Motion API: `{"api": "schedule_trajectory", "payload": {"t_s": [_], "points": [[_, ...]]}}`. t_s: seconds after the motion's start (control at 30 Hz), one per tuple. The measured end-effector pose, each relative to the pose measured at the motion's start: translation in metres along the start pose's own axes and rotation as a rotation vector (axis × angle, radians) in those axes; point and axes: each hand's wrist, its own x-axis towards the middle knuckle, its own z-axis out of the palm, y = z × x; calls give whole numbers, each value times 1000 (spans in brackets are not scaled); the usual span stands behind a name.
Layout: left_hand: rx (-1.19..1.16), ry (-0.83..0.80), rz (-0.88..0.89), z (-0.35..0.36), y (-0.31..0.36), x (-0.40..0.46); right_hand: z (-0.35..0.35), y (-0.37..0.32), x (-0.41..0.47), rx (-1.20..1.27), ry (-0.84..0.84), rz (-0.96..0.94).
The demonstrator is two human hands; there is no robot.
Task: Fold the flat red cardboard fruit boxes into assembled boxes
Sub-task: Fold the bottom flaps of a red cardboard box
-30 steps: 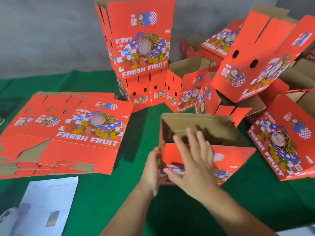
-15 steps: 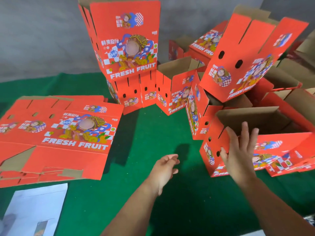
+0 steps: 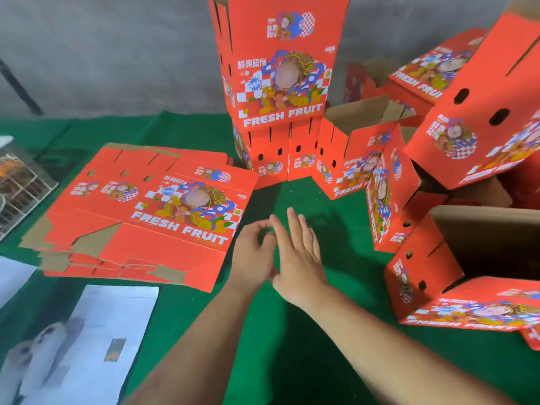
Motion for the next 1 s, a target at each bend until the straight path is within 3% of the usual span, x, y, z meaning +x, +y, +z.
{"api": "schedule_trajectory", "payload": {"t_s": [0.07, 0.17, 0.3, 0.37, 0.53, 0.6, 0.67, 0.73, 0.8, 0.9, 1.0], "points": [[383, 90, 7, -29, -26, 19, 9, -10, 11, 44, -82, 27], [955, -28, -280, -80, -79, 29, 19, -16, 19, 170, -192, 162], [1149, -28, -125, -104, -112, 20, 27, -9, 22, 478, -284, 368], [1119, 31, 1, -98, -104, 18, 27, -4, 25, 650, -310, 498], [774, 205, 216, -51, -63, -23, 11, -2, 40, 1253, -230, 756], [729, 141, 247, -20, -49, -45, -1, 0, 43, 1517, -160, 749], [724, -6, 244, 2, -40, -61, -12, 10, 39, 1613, -35, 781], [655, -101, 226, 1, -38, -61, -23, 31, 26, 1621, 6, 798], [577, -38, 204, -20, -41, -46, -35, 57, 7, 1617, -28, 823], [538, 204, -55, -68, -49, -12, -50, 102, -25, 1599, -77, 831], [358, 135, -252, -100, -53, 13, -60, 134, -56, 1631, -113, 801]]}}
